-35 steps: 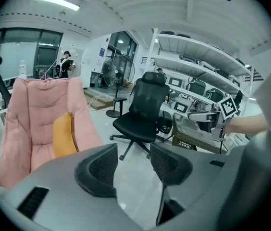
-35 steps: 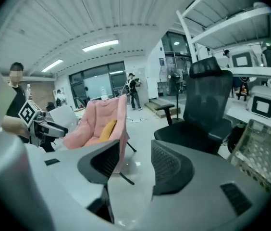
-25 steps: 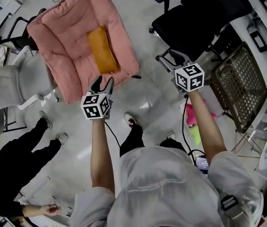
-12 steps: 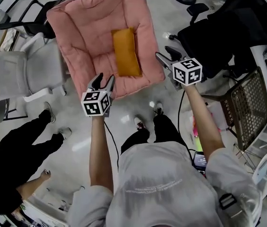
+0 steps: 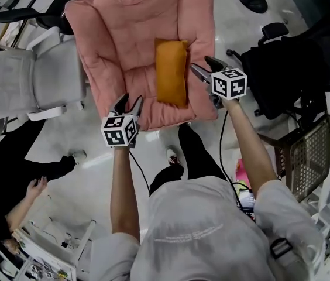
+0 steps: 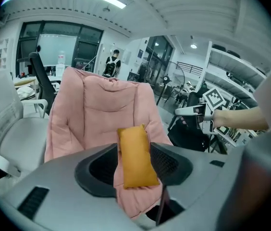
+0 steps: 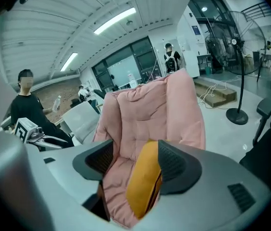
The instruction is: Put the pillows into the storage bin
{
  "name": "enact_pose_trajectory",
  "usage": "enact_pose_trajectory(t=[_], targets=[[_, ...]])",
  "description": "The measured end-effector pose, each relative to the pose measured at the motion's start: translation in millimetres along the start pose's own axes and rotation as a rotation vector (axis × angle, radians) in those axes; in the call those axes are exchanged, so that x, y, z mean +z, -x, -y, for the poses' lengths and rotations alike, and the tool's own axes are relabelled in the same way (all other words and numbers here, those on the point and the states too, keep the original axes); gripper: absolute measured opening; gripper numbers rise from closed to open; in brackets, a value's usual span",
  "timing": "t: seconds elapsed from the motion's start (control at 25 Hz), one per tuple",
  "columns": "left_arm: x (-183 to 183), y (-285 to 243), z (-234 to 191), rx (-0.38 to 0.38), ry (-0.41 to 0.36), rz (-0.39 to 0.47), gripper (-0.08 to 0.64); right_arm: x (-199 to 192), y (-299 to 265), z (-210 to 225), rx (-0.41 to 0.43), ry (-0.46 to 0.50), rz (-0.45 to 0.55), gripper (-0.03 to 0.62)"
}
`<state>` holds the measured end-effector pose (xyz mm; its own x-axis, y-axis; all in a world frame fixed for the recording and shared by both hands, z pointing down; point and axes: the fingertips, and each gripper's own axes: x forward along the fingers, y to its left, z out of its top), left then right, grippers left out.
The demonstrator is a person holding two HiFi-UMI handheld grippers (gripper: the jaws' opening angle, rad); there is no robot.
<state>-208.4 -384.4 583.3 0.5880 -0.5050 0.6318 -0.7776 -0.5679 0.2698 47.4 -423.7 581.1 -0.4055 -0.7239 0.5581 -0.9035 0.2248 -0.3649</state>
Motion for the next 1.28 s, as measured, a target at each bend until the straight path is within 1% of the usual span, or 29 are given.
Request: enact_pose_trajectory(t=[0.08, 0.28, 0.56, 0.8, 0.92, 1.0, 1.08, 1.12, 1.28], targets=[[5.3, -17.9, -13.6, 0.012, 0.015, -0.016, 0.229, 2.3, -29.9, 12.6, 0.011, -0.020, -0.033, 0.310], [13.6, -62.5, -39.2, 0.033, 0.065, -0.056, 0.229, -8.9, -95.3, 43.1, 0.033, -0.084, -0.133, 0.332], [9.0, -111.0, -59.6, 0.052, 0.141, -0.102, 0.229, -44.8, -167.6, 73.7, 0.045, -0.173, -0.263, 0.368], [-2.1, -127.3, -58.8, 0.066, 0.168, -0.130, 0.229, -70.9, -196.1, 90.0, 0.025, -0.166, -0.341, 0.376], [-5.7, -123.0, -57.9, 0.077, 0.177, -0.130, 0.229, -75.7, -200.1, 88.4, -0.009, -0.132, -0.353, 0.374], [-7.3, -120.9, -59.1, 0.081, 0.181, -0.130, 0.229, -79.8, -203.3, 86.1, -0.030, -0.098, -0.359, 0.354], [-8.5, -122.1, -59.8, 0.083, 0.183, -0.130, 0.229, -83.3, -208.0, 83.1, -0.021, -0.087, -0.360, 0.324], [-9.0, -121.8, -59.4, 0.084, 0.184, -0.130, 0.229, -84.1, -209.4, 81.2, -0.011, -0.088, -0.359, 0.294], [-9.7, -109.0, -58.6, 0.093, 0.184, -0.119, 0.229, -80.0, -202.1, 73.4, -0.001, -0.089, -0.349, 0.214]])
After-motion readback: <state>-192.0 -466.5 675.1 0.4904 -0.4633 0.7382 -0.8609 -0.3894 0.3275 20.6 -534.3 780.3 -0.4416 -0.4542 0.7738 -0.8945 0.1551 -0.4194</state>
